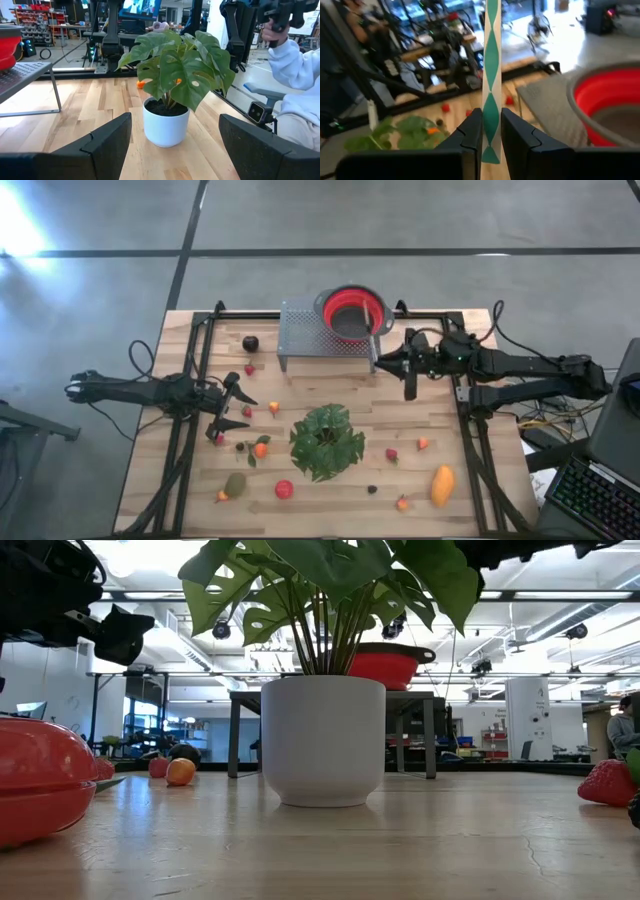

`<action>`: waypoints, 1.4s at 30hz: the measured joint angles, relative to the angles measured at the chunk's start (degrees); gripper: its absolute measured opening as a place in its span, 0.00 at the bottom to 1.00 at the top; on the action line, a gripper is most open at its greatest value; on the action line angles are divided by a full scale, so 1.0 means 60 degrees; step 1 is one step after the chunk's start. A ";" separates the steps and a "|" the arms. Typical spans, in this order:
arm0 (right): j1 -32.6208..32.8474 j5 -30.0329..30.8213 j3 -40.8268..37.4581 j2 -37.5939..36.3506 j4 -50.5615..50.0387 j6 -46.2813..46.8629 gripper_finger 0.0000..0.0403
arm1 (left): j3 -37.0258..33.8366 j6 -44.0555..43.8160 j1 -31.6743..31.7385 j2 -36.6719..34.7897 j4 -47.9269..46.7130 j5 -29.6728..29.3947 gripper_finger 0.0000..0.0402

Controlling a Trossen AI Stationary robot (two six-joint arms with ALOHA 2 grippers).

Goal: Pick & Place Fruit
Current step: Put the blue knife on the shelf

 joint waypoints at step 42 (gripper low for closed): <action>0.2028 0.2618 -0.0007 0.1617 0.0130 0.1175 0.12 | 0.0004 -0.0397 0.0005 0.0120 0.4332 -0.0685 0.76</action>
